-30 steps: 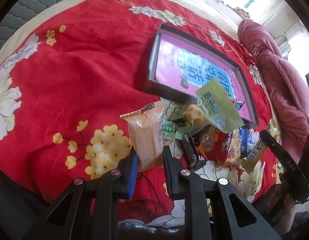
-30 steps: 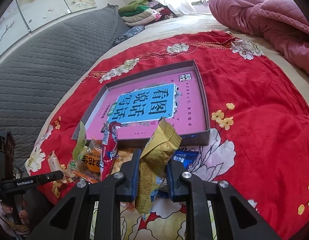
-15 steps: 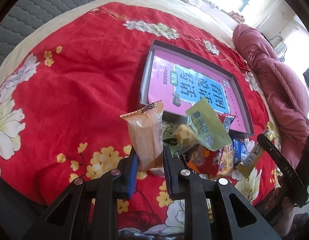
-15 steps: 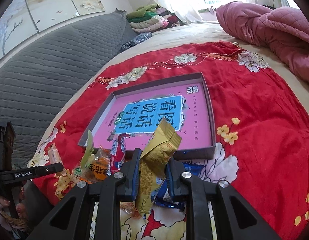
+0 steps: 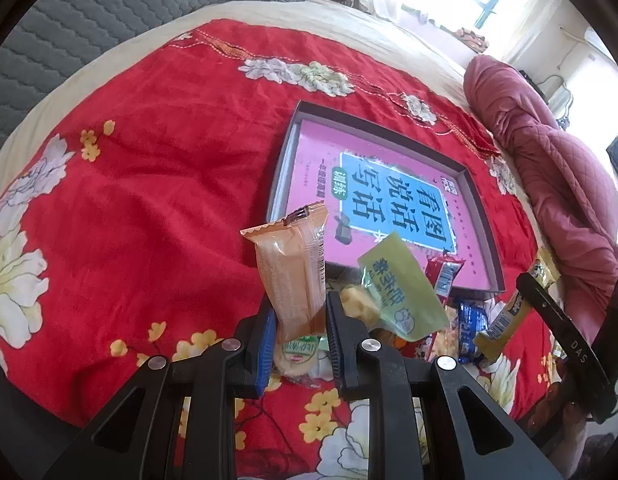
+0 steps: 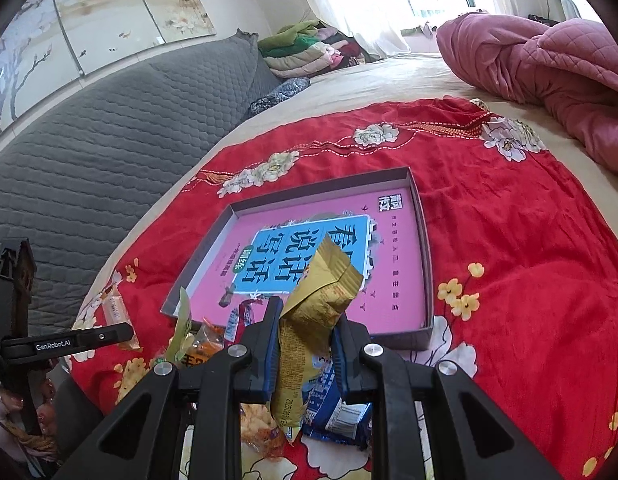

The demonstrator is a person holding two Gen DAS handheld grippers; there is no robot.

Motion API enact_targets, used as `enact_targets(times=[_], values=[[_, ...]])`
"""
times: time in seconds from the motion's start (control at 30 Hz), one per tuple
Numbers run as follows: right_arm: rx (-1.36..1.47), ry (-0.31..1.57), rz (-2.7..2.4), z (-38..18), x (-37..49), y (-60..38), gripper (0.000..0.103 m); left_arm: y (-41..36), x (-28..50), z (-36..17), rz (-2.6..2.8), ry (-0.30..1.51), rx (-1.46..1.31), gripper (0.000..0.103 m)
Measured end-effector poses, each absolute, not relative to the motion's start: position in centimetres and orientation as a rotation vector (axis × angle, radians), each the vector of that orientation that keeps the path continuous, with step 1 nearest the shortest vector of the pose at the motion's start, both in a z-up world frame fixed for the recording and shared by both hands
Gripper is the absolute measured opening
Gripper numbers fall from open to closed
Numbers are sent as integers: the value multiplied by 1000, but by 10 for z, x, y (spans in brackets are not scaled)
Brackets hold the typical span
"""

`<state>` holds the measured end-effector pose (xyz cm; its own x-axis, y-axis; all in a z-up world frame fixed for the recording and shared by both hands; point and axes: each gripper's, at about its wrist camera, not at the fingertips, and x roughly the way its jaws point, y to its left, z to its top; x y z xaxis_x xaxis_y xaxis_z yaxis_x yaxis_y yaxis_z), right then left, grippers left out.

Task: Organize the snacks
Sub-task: 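Carry the pastry with the left tool into the pink tray while the right tool carries the gold bag there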

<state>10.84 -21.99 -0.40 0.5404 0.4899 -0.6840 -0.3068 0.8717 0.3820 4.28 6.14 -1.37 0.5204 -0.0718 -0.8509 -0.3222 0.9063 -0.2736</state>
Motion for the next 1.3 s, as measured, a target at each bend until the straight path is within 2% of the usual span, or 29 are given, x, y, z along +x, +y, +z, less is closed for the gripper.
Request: enact_targets(times=[0.87,1.3], values=[[223,818,474,2,142,-224,23,64,103,-6,167,952,-440,24],[227,810,438,-6,169,-228,23,59,140,-28,150,996,-424,24]])
